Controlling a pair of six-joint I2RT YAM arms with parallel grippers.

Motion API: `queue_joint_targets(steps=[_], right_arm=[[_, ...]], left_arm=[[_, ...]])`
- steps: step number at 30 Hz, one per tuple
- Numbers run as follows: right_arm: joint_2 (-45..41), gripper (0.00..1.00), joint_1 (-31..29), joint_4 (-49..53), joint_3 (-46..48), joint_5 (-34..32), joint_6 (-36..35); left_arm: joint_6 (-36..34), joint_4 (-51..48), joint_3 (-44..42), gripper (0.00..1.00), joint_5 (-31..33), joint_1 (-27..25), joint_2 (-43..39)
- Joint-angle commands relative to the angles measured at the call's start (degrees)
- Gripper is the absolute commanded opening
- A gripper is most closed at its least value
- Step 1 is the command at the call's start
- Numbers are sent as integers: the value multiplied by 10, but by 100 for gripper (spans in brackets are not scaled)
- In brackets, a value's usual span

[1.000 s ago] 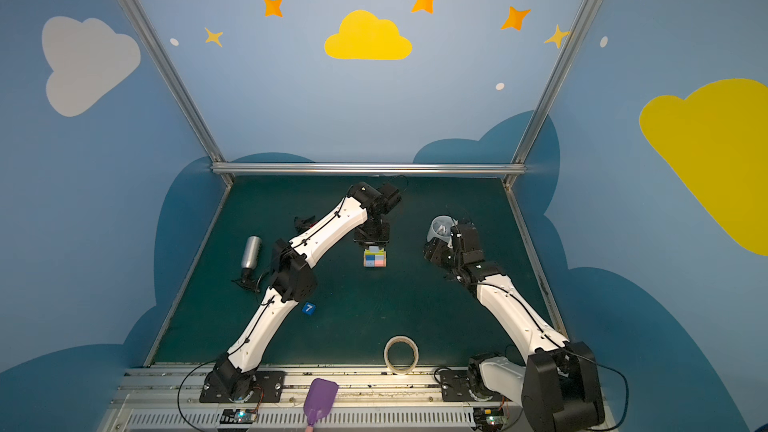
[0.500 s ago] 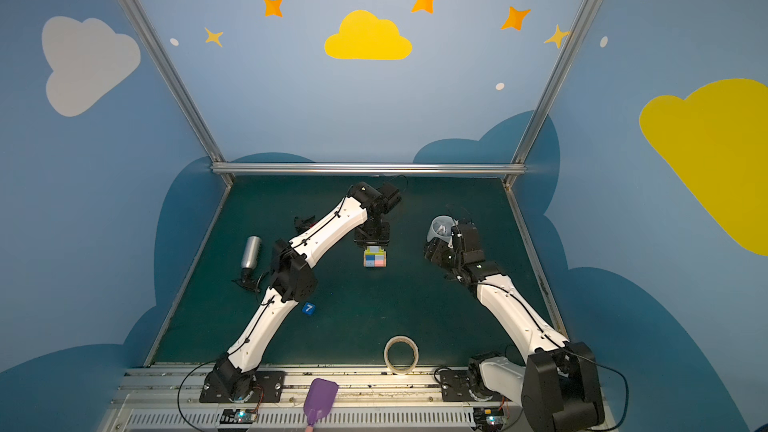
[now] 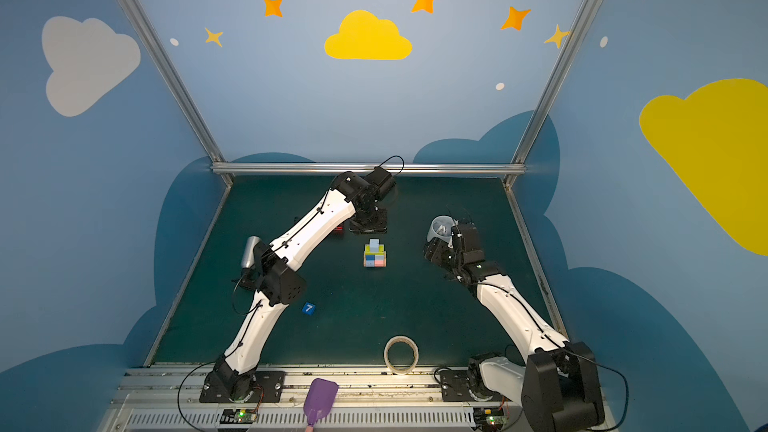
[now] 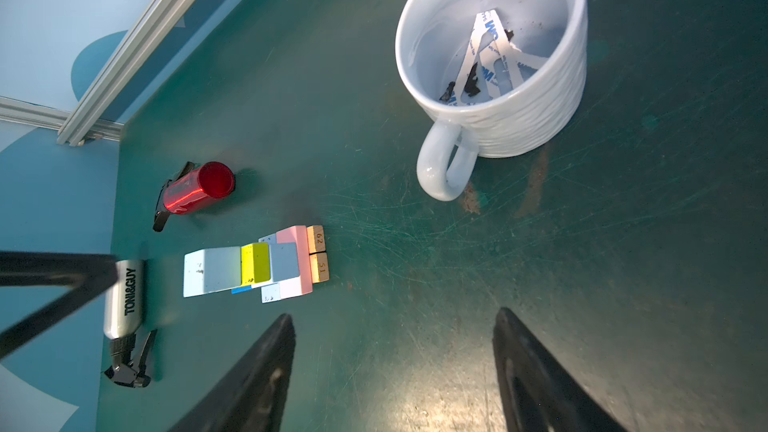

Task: Build the wood block tower
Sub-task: 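Open the left gripper and raise it off the pale blue cube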

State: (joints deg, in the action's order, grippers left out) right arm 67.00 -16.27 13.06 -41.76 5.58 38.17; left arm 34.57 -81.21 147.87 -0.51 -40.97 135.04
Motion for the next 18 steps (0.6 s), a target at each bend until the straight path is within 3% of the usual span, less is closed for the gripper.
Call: queue_joint_targets(steps=[1, 9, 18], right_arm=[[-8, 74, 1, 4, 3, 1, -3], [-21, 74, 1, 10, 3, 2, -9], [-50, 74, -2, 34, -20, 38, -35]], left_arm=[[-1, -3, 9, 55, 11, 2, -32], [-21, 23, -37, 53, 41, -3, -110], [-35, 240, -356, 52, 112, -9, -345]])
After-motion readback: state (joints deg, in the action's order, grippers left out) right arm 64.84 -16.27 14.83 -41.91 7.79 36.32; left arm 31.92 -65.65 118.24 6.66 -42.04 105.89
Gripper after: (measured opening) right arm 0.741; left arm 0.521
